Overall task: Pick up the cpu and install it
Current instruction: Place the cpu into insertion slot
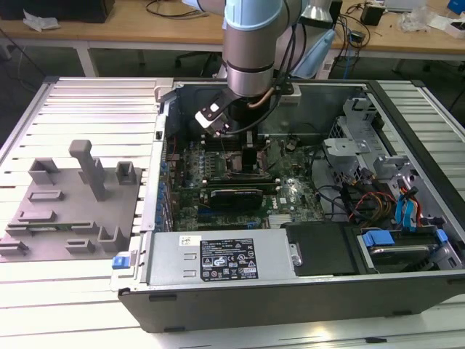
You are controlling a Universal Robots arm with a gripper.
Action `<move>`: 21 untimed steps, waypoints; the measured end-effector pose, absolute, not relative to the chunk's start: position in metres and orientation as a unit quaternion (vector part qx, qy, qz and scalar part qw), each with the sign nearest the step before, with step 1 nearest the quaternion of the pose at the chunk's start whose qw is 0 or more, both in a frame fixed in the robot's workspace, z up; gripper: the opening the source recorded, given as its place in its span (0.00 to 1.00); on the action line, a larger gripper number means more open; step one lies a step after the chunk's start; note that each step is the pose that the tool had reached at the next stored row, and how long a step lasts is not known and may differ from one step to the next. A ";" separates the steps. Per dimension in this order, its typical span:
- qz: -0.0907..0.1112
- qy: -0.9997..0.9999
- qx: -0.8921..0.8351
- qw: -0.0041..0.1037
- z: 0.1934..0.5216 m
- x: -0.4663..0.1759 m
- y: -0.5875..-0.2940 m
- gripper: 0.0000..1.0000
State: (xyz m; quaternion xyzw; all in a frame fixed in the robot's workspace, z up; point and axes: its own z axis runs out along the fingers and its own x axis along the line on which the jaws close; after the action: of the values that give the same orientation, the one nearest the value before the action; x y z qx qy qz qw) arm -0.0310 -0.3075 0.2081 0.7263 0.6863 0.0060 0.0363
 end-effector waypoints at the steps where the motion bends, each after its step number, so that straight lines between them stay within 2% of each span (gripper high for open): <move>1: 0.006 0.686 0.726 0.036 0.209 -0.031 -0.307 0.62; 7: 0.006 0.686 0.726 0.036 0.210 -0.031 -0.307 0.60; 15: 0.006 0.686 0.726 0.036 0.211 -0.031 -0.307 0.11; 21: 0.006 0.686 0.726 0.036 0.212 -0.031 -0.311 0.11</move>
State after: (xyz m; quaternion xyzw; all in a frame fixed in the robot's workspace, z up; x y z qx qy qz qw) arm -0.0310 -0.3110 0.2117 0.7263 0.6864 0.0061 0.0363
